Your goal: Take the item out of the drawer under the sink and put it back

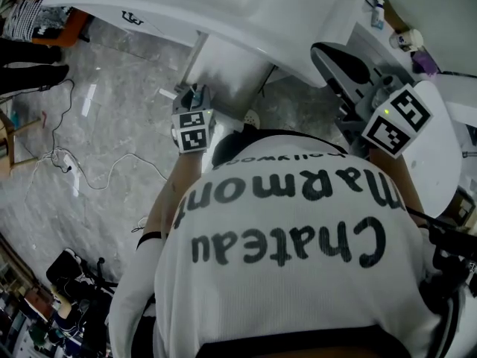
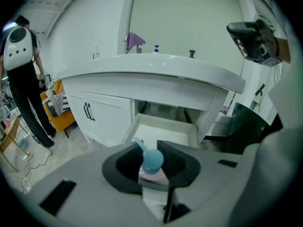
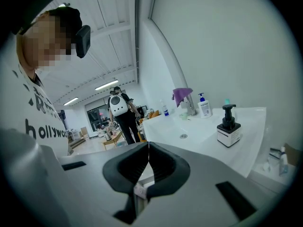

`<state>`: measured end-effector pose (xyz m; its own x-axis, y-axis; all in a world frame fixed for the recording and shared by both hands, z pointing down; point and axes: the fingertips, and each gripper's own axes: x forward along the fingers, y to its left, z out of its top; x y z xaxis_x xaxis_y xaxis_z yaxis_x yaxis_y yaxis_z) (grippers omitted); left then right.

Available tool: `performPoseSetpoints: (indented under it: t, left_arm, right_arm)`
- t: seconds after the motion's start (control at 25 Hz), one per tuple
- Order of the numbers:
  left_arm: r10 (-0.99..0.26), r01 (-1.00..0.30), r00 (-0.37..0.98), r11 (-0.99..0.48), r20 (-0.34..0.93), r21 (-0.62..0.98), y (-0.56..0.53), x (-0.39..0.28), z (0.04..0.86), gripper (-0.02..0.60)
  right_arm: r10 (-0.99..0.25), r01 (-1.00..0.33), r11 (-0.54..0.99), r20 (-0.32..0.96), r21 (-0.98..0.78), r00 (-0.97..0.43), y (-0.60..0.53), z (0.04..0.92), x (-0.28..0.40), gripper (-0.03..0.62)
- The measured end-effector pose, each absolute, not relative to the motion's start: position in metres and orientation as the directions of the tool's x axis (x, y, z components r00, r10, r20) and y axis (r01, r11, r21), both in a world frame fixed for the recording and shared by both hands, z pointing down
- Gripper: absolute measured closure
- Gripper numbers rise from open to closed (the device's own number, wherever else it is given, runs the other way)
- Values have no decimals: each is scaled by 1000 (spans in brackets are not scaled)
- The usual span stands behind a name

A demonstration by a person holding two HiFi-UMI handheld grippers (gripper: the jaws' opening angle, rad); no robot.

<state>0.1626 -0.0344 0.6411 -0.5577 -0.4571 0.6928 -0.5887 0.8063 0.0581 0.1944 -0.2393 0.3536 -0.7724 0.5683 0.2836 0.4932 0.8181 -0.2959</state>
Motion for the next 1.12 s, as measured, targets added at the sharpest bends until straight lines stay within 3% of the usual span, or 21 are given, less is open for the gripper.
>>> performPoseSetpoints:
  t: [0.6,0.88,1.12]
  left_arm:
    - [-491,-582,-592,809,639,84,-41,164,593,511]
    - [-553,-578,-644,804,529,137,-21,158,514,515]
    - [-582,-607,-716,792,385,68,-21,151,418,518]
  right_arm:
    - [608,523,783,232,-337,-759,-233,357,188,582]
    - [629,536,752,176,-384,-757,-226,348,178,582]
    - [618,541,754,125,-372,-776,-227,322,180,582]
